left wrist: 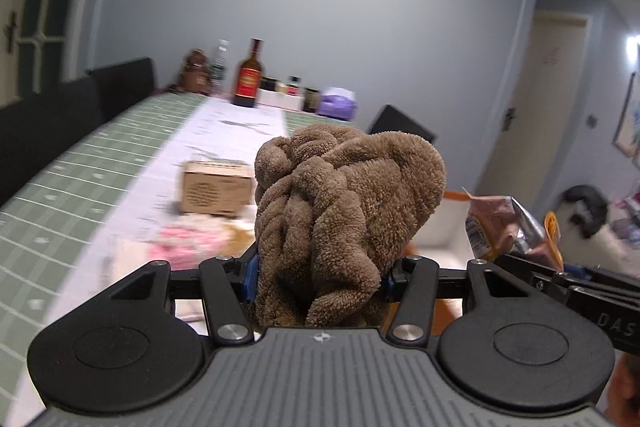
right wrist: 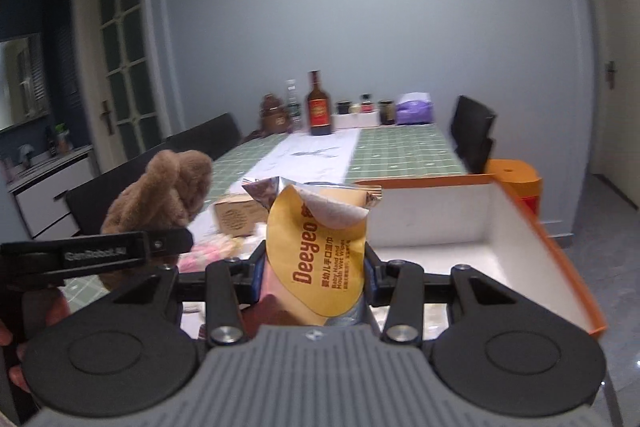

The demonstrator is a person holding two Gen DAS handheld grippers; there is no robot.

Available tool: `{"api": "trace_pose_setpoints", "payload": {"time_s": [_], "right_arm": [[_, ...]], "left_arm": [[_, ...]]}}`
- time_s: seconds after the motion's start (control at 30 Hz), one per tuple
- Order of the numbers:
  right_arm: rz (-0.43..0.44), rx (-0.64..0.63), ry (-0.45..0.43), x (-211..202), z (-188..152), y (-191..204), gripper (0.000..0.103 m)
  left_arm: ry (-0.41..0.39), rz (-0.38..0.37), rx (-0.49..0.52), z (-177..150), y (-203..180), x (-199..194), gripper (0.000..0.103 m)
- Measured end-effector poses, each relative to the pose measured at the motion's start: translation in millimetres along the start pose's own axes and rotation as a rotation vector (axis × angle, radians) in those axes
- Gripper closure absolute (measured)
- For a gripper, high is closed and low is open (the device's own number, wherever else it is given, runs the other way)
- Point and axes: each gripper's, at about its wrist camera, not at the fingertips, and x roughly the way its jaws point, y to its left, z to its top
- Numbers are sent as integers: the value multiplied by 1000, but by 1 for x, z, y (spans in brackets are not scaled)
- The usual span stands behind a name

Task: Organize soft objects
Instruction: 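Carry the wipes pack over the box and open the right gripper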

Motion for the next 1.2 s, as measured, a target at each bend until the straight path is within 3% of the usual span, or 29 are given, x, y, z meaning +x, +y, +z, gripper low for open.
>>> {"api": "trace_pose_setpoints", "payload": {"time_s": [0.27,0.5,0.77,0.97,1.2], "right_arm": [[-244,19,54,17,4,-64,59],[-263,21,193,57,2,-94,59],[-269,-32,326,84,-8,-99,59],[-333,-62,421,105,-21,-101,59],[-209,-31,447,103,-22,-98,59]], "left_arm": [[74,-164,12,5,-38,46,41],[120,-229,58,2,-67,80,41],[140,-236,73,2,-74,97,41],[154,-217,75,1,-72,102,41],[154,-211,57,3,-64,99,41]]}}
